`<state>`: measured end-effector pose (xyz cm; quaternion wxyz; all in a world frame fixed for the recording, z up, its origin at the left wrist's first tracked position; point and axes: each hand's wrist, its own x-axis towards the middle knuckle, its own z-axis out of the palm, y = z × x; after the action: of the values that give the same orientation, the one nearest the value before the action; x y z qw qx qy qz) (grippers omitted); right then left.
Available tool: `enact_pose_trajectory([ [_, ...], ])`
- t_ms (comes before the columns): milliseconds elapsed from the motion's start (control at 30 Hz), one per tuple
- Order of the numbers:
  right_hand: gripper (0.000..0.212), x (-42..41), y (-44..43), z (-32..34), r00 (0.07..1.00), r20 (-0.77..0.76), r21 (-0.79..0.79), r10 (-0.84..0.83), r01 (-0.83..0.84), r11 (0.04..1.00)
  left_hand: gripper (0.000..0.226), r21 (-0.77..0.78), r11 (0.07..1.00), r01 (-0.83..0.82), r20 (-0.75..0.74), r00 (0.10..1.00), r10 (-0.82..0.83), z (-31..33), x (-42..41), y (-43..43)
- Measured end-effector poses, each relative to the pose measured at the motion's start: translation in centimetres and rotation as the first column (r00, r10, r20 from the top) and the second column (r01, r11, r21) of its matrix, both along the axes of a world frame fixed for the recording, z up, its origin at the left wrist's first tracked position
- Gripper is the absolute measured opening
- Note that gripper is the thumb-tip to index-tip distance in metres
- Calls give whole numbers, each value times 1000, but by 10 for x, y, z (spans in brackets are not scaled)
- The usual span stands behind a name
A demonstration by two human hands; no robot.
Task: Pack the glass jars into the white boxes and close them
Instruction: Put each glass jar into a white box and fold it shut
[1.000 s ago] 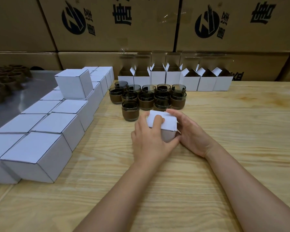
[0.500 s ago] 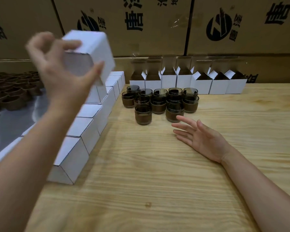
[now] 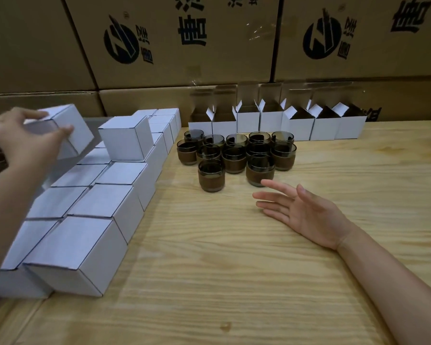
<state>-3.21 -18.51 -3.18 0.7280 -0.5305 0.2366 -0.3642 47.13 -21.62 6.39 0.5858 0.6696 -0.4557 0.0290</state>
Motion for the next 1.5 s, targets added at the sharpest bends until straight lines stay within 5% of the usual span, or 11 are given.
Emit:
enact_pose_trajectory([
  [133,89,-1,-1,-1,1000,11,7,5,-5,1000,32,111,994,13,-95,995,-2,-20,-9,-12],
  [333,88,-1,0,-1,999,30,13,11,-11,1000,17,46,991,124,-7,992,-124,-29,-16,-18],
  [500,90,0,1,1,1000,29,21,9,-10,1000,34,187,981,45,314,944,-103,-25,-14,-27],
  [633,90,1,1,1,1000,30,27,-1,0,1000,62,294,940,173,-162,978,-130,-14,-25,-34],
  [700,91,1,1,2,1000,27,29,-6,5,1000,62,286,944,164,-255,963,-90,-8,-30,-35],
  [867,93,2,3,5,1000,14,32,-26,26,999,39,-135,989,-59,90,993,72,2,-72,-15],
  [1000,91,2,6,7,999,17,39,-42,41,998,23,-380,889,255,400,912,-91,5,-170,11],
  [1067,90,2,7,7,999,26,43,-48,47,998,20,-253,888,384,420,871,-257,-13,-221,23],
  [1200,86,2,8,8,998,16,29,-56,55,998,18,131,881,455,190,860,-473,-76,-284,48],
  [1333,86,2,6,5,998,7,19,-55,55,998,28,379,881,282,91,936,-339,-103,-286,48],
  [1500,53,4,6,4,992,-47,-33,-116,115,993,27,553,827,100,302,901,-311,-106,-287,42],
])
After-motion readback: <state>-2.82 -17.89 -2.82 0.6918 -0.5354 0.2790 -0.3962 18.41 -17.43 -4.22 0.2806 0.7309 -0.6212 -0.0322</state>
